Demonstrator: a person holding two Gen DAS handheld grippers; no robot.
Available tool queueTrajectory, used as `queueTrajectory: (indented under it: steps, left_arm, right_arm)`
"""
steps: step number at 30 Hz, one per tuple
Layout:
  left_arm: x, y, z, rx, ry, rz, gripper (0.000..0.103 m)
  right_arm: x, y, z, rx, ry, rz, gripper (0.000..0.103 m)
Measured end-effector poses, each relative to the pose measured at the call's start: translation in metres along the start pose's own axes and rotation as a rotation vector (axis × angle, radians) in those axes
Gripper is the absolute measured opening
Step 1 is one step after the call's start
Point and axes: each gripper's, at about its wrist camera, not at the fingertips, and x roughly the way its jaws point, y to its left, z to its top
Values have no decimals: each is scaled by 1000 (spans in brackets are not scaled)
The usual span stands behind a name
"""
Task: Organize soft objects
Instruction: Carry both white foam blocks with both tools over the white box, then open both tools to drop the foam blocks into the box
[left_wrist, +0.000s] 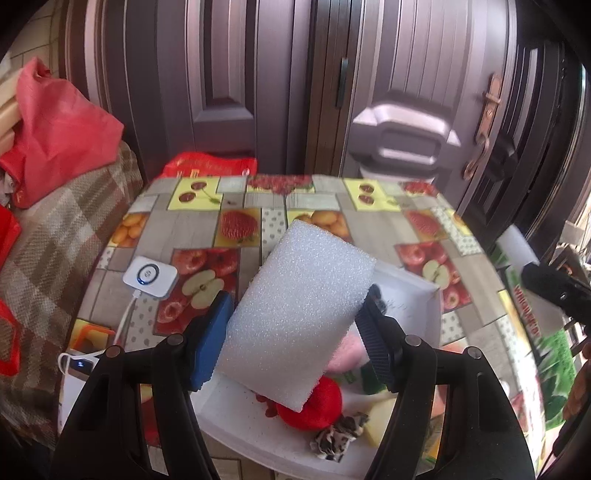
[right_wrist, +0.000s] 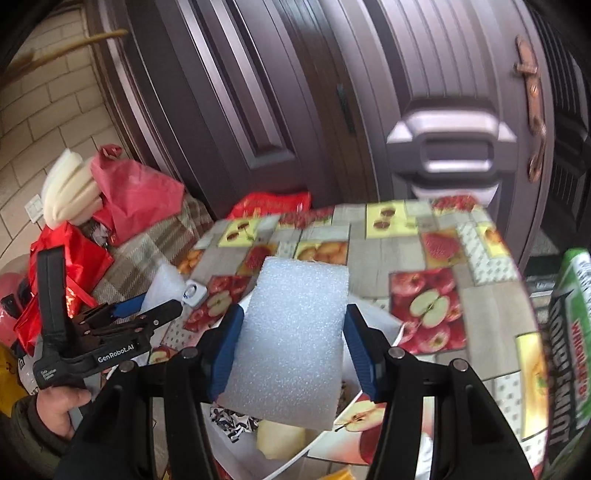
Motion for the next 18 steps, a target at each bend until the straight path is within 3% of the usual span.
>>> queueTrajectory:
  steps: [8, 17, 18]
  left_arm:
    - [60, -6, -12, -15, 107, 3, 68]
    - [105, -4, -20, -77, 182, 7, 68]
    - [107, -2, -19, -87, 181, 4, 69]
  right_arm:
    - [73, -11, -21, 53, 152, -17, 55]
    - [108, -13, -30, 60, 189, -33, 56]
    - [112, -12, -32, 55, 194, -33, 62]
